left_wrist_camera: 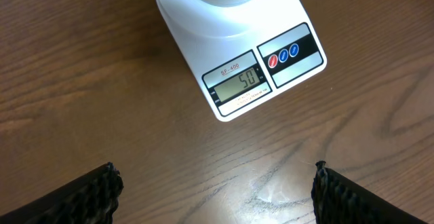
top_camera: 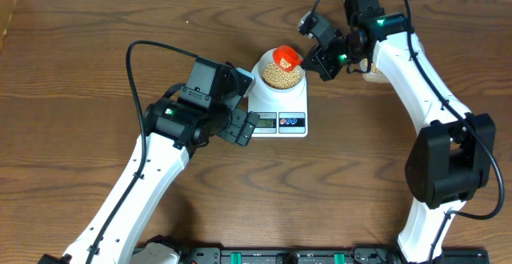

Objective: Scoop item into bowl and weigh 50g on scale
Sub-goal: 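Move the scoop with the right gripper back to the bean tub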

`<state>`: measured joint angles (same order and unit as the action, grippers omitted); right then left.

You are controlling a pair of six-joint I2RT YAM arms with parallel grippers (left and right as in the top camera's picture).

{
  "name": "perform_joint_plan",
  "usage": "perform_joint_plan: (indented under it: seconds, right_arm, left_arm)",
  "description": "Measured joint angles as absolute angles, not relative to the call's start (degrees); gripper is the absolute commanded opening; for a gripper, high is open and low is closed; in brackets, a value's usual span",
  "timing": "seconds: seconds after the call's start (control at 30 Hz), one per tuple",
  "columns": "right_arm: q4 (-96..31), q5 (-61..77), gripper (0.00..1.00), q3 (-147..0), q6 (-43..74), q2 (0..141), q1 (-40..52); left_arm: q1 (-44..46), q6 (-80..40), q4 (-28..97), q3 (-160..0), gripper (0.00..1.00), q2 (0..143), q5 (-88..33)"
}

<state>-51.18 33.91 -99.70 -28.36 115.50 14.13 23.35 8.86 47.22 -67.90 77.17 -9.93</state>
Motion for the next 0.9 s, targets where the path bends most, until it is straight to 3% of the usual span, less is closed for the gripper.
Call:
perform_joint_plan:
  seconds: [0.33, 0.9]
  right_arm:
    - [-53.39, 43.13, 0.01, -101.03, -26.39, 115.5, 11.14]
    - [-61.43, 50.09, 0.01, -104.36, -24.67, 112.81, -4.56]
  left_arm:
    - [23.35, 8.86, 47.22, -67.9, 0.92, 77.17, -9.93]
    - [23.35, 8.86, 47.22, -67.9, 0.92, 77.17, -9.93]
